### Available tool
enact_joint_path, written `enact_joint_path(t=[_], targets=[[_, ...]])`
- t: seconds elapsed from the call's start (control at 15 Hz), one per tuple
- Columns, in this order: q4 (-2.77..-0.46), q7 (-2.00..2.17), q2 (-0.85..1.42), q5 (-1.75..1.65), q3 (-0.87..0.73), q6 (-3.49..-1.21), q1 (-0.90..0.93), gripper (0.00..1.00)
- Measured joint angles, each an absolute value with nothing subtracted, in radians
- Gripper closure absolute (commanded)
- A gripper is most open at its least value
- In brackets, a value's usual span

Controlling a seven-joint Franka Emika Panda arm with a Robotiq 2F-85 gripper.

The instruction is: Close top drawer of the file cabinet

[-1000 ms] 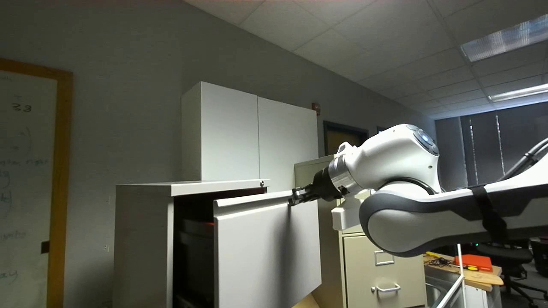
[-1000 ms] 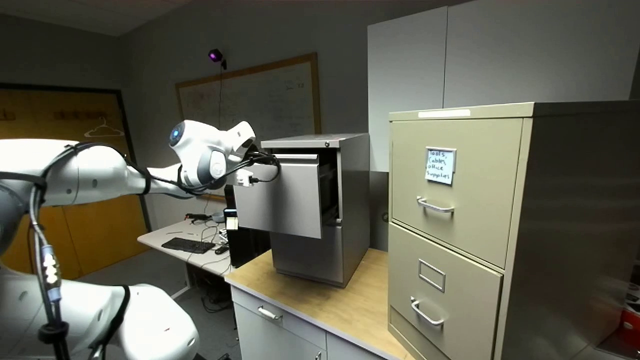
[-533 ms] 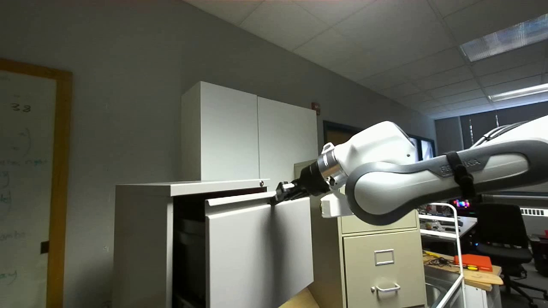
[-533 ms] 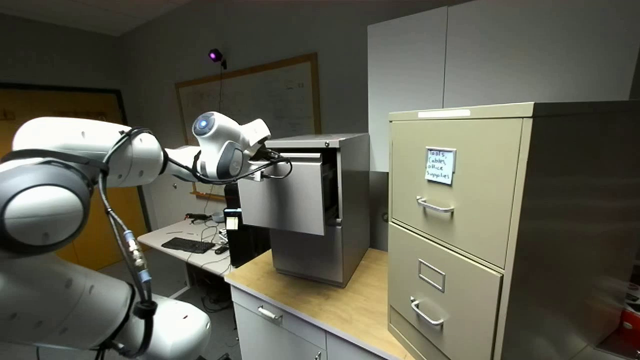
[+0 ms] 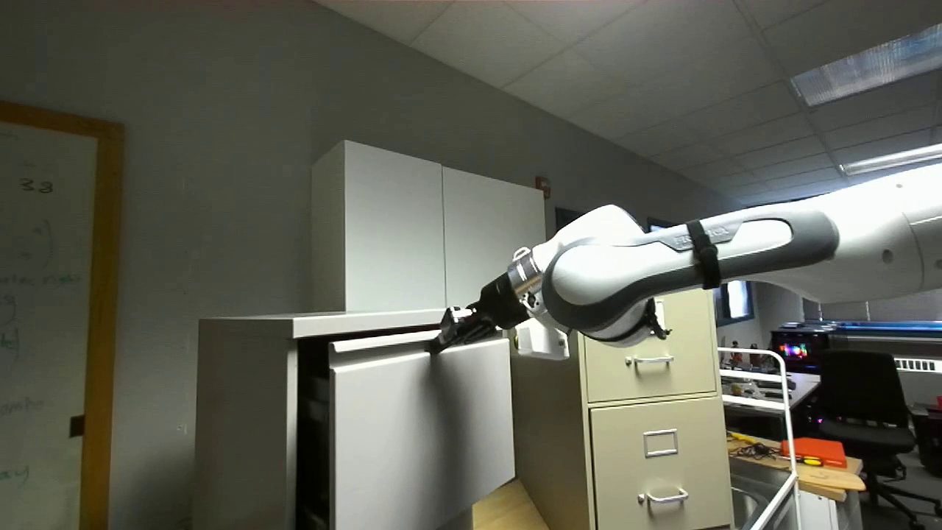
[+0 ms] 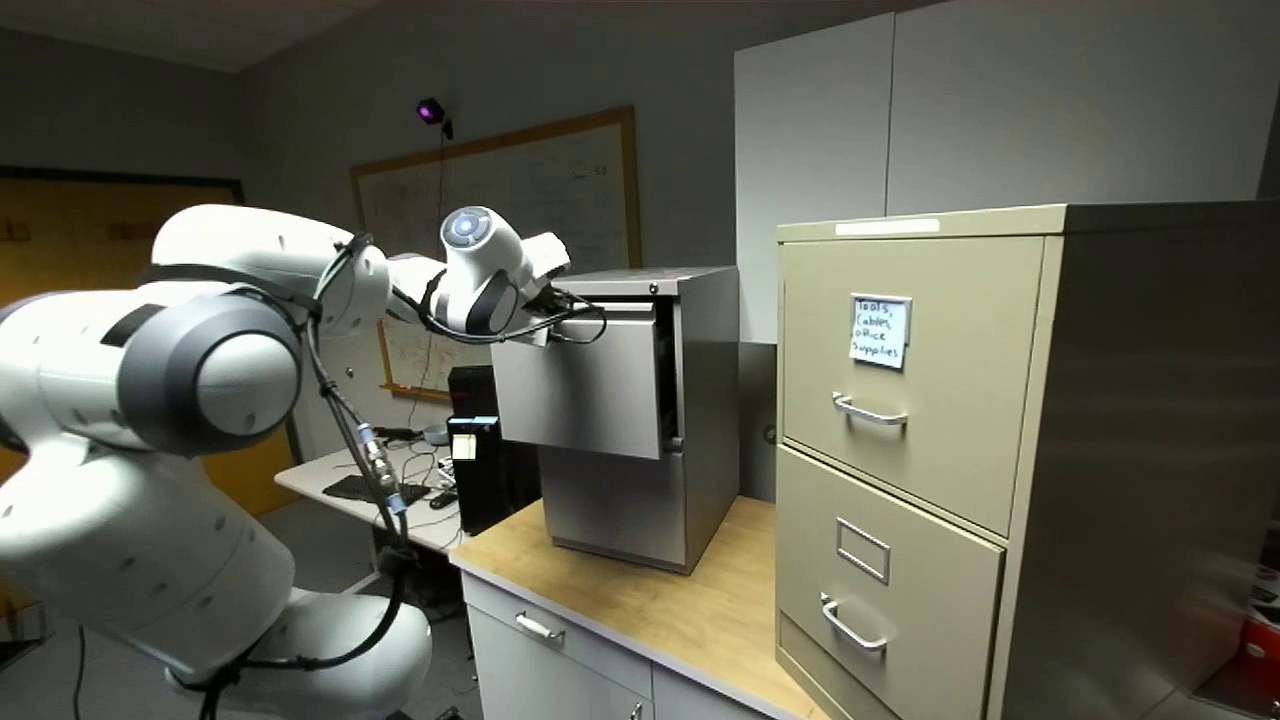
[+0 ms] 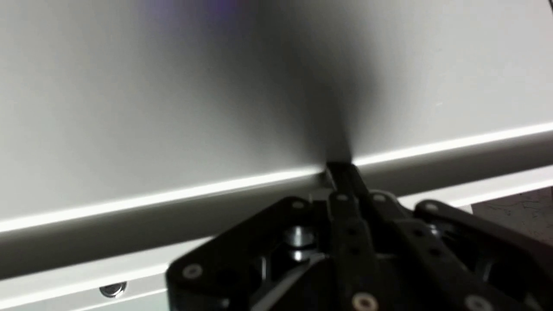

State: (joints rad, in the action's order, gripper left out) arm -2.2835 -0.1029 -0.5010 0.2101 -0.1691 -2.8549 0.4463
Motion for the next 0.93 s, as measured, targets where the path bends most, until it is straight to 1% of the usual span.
enact_joint_path(t=[0.53, 0.93], targets=[[-1.999, -0.18, -0.254, 0.341, -0.196, -2.72, 0.453, 1.0], [-1.814, -0.181, -0.116, 0.378, -0.095, -2.595, 0.319, 1.0]])
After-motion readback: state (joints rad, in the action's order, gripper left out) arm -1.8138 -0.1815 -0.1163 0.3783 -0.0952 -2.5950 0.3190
